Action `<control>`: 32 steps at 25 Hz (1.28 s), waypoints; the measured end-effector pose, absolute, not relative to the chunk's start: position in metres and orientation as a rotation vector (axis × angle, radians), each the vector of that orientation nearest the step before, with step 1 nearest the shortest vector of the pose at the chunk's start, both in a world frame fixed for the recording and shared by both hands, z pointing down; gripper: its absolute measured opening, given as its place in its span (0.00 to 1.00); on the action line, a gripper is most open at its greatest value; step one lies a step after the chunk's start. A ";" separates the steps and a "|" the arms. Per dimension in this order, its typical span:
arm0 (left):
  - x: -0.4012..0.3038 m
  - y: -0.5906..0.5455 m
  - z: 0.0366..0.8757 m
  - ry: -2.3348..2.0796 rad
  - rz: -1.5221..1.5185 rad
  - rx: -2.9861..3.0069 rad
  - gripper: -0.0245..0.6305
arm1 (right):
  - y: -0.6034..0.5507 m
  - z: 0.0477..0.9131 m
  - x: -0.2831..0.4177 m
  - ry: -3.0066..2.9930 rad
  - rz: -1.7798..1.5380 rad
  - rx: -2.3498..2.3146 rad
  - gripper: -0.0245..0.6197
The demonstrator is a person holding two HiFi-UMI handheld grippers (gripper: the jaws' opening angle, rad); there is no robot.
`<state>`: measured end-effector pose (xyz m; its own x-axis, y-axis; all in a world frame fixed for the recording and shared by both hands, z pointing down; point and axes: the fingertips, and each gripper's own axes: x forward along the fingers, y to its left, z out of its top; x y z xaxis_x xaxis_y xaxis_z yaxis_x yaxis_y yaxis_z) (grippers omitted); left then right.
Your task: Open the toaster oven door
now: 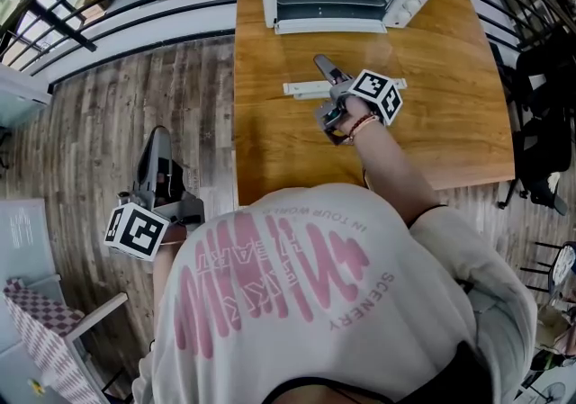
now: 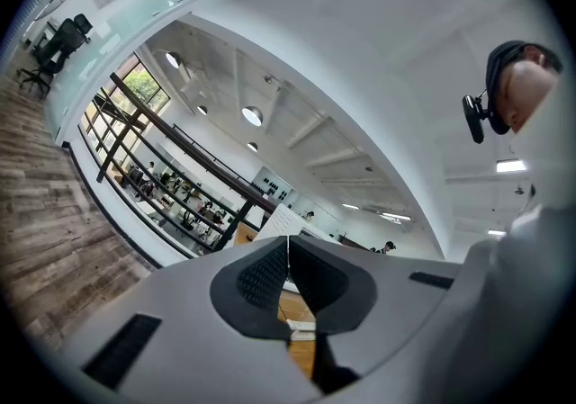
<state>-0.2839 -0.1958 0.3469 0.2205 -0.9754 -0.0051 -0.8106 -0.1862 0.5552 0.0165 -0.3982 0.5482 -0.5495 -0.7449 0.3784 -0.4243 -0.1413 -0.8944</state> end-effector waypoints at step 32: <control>-0.338 -0.149 0.375 -1.628 -0.474 2.045 0.07 | -0.376 0.540 0.025 1.978 -1.619 -1.292 0.67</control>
<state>-0.3384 -0.1486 0.3748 0.2323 -0.9723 0.0266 -0.8059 -0.1771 0.5649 0.0246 -0.3763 0.5400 -0.5629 -0.7658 0.3110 -0.4562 -0.0260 -0.8895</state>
